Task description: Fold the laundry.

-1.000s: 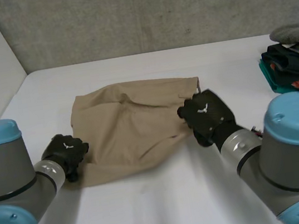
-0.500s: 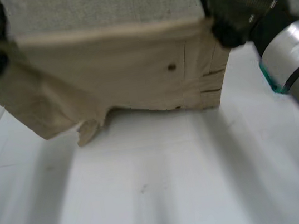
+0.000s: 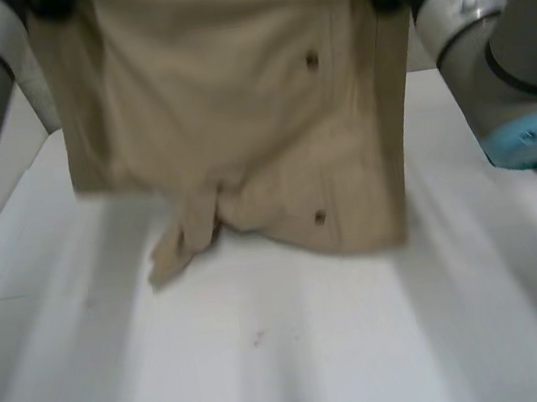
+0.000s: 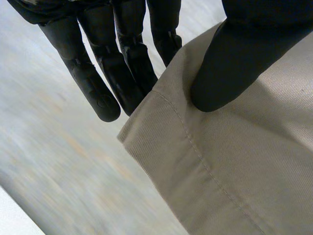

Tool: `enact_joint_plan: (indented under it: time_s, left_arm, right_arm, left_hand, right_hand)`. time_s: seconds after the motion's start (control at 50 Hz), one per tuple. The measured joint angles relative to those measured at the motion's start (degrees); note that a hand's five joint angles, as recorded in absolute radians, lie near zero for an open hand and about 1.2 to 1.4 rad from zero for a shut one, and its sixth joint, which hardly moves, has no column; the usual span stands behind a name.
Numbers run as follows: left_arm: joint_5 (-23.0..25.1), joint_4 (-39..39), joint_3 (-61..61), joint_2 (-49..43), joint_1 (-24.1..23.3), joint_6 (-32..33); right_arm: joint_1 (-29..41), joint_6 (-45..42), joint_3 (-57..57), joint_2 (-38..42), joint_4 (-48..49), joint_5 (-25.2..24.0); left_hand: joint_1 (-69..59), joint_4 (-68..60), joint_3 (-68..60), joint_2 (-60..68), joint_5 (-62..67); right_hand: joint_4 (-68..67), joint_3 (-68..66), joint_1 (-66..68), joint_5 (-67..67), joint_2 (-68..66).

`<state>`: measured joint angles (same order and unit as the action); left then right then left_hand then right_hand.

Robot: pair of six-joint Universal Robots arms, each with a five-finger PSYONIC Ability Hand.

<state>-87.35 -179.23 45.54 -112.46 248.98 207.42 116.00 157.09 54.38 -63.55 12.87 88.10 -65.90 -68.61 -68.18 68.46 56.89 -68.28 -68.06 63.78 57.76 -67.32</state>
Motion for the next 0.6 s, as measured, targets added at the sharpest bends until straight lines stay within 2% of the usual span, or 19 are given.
enact_joint_plan:
  time_s: [0.08, 0.18, 0.26, 0.4, 0.5, 0.6]
  left_arm:
    - [-1.1, -6.5, -6.3, 0.2, -0.1, -2.0]
    - [-2.7, -11.0, -7.0, 2.9, -1.1, -5.8]
    - [-2.7, -11.6, -3.3, 4.4, -2.0, -7.5]
    - [-1.7, -11.3, 8.4, 5.6, -2.9, -7.5]
    - [-1.0, -11.2, 19.5, 5.0, -3.2, -7.1]
    - [0.6, -11.2, 30.5, 2.9, -4.4, -6.7]
  right_arm:
    - [0.0, 0.5, -3.9, 0.4, 14.2, 3.5]
    - [0.2, 0.9, -4.5, -1.2, 21.9, 5.6]
    - [0.5, 1.1, -3.1, -2.4, 19.7, 5.6]
    - [0.2, 1.1, 3.7, -3.3, 10.0, 5.2]
    - [-0.7, 1.0, 14.3, -3.1, 5.7, 4.6]
    - [-1.6, 0.3, 25.8, -1.7, 5.9, 2.1]
  left_hand:
    - [0.0, 0.0, 0.0, 0.0, 0.0]
    - [0.0, 0.0, -0.1, 0.0, 0.0]
    - [0.0, 0.0, -0.2, 0.0, 0.0]
    - [0.0, 0.0, -0.2, 0.0, 0.0]
    - [0.0, 0.0, -0.2, 0.0, 0.0]
    - [0.0, 0.0, -0.2, 0.0, 0.0]
  right_hand:
    - [0.0, 0.0, 0.4, 0.0, 0.0]
    - [0.0, 0.0, 0.4, 0.0, 0.0]
    - [0.0, 0.0, 0.4, 0.2, 0.0]
    - [0.0, 0.0, 0.4, 0.2, 0.0]
    - [0.0, 0.0, 0.4, 0.2, 0.0]
    - [0.0, 0.0, 0.4, 0.2, 0.0]
